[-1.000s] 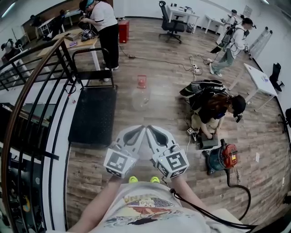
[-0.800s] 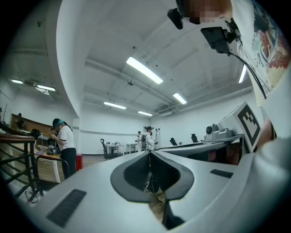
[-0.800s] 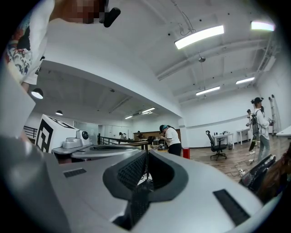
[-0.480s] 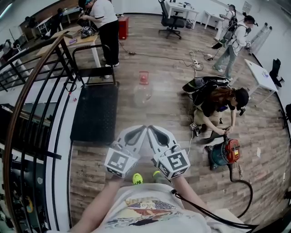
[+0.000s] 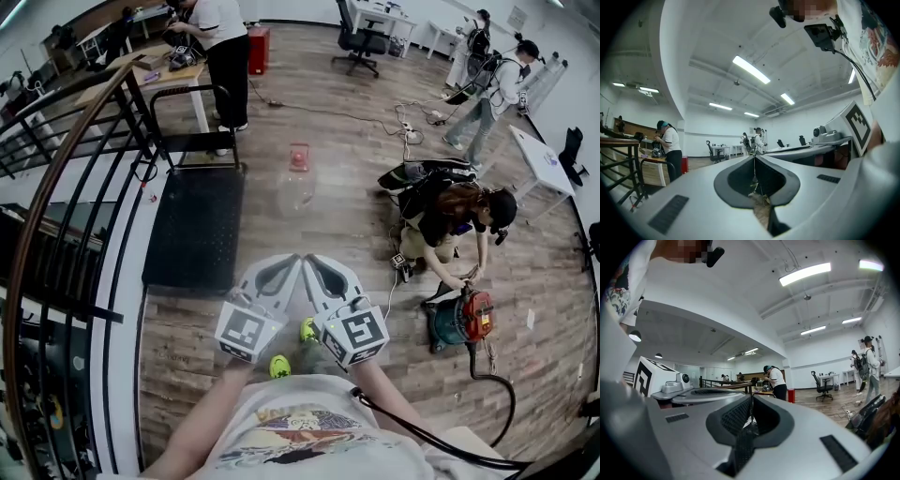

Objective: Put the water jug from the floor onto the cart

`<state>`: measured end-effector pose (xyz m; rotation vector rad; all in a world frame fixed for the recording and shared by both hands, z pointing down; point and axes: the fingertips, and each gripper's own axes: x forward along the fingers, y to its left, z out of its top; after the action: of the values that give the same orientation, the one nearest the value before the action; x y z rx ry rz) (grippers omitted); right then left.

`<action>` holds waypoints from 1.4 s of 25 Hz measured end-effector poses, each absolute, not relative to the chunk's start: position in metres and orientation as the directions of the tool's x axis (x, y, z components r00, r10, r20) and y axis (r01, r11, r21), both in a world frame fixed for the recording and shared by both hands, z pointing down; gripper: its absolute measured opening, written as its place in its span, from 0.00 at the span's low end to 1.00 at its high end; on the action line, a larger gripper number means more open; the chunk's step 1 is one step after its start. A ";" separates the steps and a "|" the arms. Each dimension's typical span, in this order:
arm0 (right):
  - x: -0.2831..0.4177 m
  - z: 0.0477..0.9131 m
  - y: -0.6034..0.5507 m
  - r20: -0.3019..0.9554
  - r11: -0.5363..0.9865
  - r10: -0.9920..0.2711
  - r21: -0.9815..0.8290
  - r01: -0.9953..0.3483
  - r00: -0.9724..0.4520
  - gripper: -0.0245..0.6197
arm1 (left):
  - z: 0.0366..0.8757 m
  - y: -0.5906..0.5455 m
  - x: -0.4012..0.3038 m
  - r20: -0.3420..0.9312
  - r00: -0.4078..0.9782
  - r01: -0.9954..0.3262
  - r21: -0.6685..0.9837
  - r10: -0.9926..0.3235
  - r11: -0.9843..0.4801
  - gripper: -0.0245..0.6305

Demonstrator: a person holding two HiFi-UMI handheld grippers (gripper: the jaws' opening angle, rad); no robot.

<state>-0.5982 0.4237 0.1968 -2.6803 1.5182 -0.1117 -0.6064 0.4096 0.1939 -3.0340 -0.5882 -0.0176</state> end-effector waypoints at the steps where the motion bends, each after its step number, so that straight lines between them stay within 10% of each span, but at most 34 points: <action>1: -0.593 0.198 0.423 0.033 -0.512 -0.859 -0.090 -0.854 0.512 0.08 | 0.195 0.409 -0.601 0.023 0.929 0.369 -0.048 0.368 -0.928 0.06; 35: -0.356 0.231 0.412 0.075 -0.423 -0.906 -0.105 -0.900 0.417 0.08 | 0.222 0.404 -0.372 0.075 0.970 0.238 -0.080 0.233 -0.968 0.06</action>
<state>-0.3561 0.4118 0.2315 -2.6033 1.6605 -0.1862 -0.3721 0.4036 0.2217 -3.0297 -0.3631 -0.0988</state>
